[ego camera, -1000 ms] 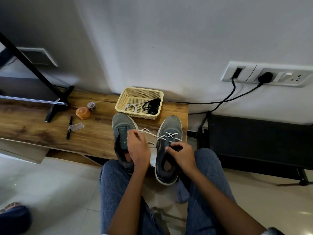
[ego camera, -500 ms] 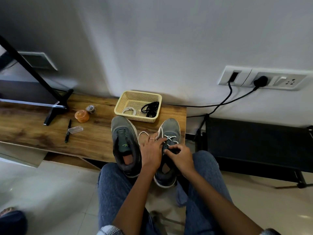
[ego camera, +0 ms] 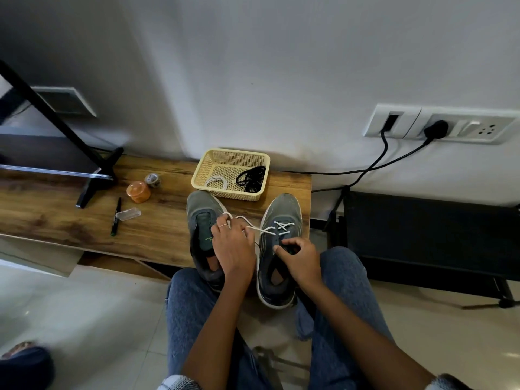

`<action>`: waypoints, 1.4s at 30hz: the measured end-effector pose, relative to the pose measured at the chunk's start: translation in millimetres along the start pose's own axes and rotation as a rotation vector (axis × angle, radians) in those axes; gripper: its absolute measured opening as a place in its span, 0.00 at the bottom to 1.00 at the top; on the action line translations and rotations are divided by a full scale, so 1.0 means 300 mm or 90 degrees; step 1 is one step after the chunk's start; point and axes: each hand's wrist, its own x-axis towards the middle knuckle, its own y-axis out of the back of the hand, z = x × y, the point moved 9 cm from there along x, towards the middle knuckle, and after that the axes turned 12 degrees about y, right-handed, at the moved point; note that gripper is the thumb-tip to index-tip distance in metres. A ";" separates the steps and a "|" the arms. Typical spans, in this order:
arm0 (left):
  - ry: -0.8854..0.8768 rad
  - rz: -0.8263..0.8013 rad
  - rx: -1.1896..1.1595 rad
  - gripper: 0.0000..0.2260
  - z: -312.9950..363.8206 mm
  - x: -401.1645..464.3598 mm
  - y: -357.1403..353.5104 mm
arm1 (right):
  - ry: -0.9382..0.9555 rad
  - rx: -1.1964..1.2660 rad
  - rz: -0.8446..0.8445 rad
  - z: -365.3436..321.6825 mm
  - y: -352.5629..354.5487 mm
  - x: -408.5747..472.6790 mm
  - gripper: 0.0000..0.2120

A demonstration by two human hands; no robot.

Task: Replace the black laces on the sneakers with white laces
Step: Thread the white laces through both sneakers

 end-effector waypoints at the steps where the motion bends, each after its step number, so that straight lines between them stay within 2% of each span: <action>1: -0.003 -0.001 -0.007 0.07 0.005 -0.009 0.001 | 0.000 0.001 0.001 0.001 0.000 0.000 0.09; 5: -0.040 0.007 0.015 0.08 0.019 -0.051 0.001 | -0.006 -0.001 0.002 0.005 -0.001 -0.001 0.08; 15: 0.013 0.069 0.048 0.05 -0.044 -0.116 0.027 | 0.006 -0.020 -0.019 -0.010 -0.013 0.006 0.08; 18: 0.025 0.050 0.040 0.10 -0.037 -0.150 0.023 | 0.035 -0.033 -0.048 -0.052 -0.017 0.034 0.10; 21: -0.017 0.039 0.020 0.14 -0.001 -0.205 0.015 | 0.061 -0.042 -0.080 -0.113 -0.018 0.083 0.10; 24: -0.052 -0.035 -0.034 0.20 0.031 -0.230 -0.012 | 0.116 -0.146 -0.136 -0.162 -0.047 0.147 0.08; 28: -0.089 -0.150 -0.072 0.26 0.063 -0.241 -0.059 | 0.201 -0.344 -0.278 -0.193 -0.128 0.203 0.12; 30: -0.087 -0.180 -0.057 0.26 0.062 -0.238 -0.073 | 0.220 -0.428 -0.343 -0.192 -0.158 0.205 0.10; 33: -0.094 -0.217 -0.037 0.19 0.052 -0.234 -0.086 | 0.230 -0.521 -0.375 -0.184 -0.179 0.204 0.08; 37: -0.070 -0.285 -0.068 0.18 0.055 -0.239 -0.108 | 0.161 -0.409 -0.320 -0.155 -0.163 0.220 0.06; 42: -0.055 -0.319 -0.075 0.19 0.067 -0.241 -0.122 | 0.131 -0.259 -0.295 -0.162 -0.139 0.218 0.09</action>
